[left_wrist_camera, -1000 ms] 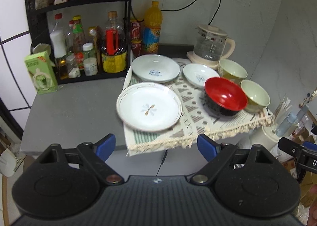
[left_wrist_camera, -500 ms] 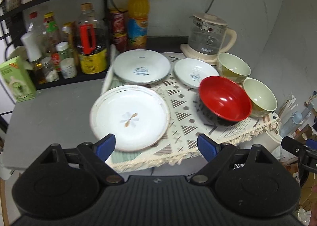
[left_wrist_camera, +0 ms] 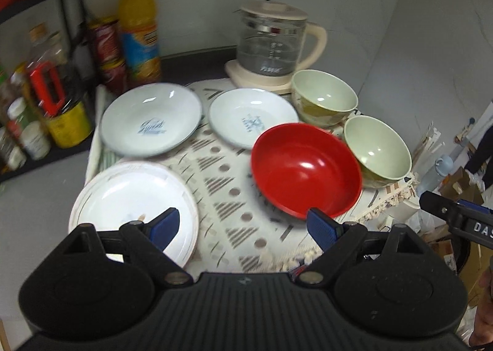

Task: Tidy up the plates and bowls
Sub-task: 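Move both grippers toward the rim of the large pale green bowl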

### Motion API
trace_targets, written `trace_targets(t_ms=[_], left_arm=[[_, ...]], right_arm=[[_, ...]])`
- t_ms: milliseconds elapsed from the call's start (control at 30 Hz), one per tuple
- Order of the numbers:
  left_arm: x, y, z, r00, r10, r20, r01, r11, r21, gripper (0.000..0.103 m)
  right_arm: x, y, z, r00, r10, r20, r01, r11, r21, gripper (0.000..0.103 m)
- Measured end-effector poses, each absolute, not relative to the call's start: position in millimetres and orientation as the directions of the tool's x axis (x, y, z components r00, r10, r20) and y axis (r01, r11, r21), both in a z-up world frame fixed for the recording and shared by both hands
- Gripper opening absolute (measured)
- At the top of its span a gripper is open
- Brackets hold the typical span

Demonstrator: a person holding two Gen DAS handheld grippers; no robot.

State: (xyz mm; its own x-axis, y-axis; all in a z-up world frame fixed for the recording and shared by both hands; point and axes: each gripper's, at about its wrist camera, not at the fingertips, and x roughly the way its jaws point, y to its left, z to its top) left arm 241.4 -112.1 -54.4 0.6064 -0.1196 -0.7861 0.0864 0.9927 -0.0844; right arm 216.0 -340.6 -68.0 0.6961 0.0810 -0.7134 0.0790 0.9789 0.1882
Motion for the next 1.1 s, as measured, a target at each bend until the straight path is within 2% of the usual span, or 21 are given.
trace_targets(t_ms=[167,500,767,900,1100], left_arm=[[265.4,-128.2,-49.6,0.607,-0.199,-0.769,0.162,0.979,-0.125,0.088],[309.2,-159.0,-56.3,0.524,-0.310,-0.793,0.242,0.947,-0.211,0.088],[334.0,-186.1,-63.8,0.540,-0.267,-0.798,0.190,0.963,-0.194,0.088],[342.7,-199.6,-61.4,0.607,-0.244,-0.756,0.174,0.969,-0.173,0.088],[366.3,-233.1,-65.4,0.590,-0.206,-0.781,0.201,0.974,-0.105,0.088]], right_arm=[[238.5,-350.3,-76.6,0.678,0.027,-0.735,0.145,0.975,0.169,0.091],[261.3,-371.6,-85.3,0.665,-0.061,-0.745,0.265,0.951,0.159,0.094],[271.9,-393.0,-95.2,0.650,-0.109,-0.752,0.318,0.938,0.139,0.095],[281.9,-402.7,-101.5,0.648,-0.099,-0.756,0.307,0.941,0.140,0.095],[303.1,-420.7,-109.2,0.640,-0.074,-0.765,0.294,0.943,0.155,0.095]])
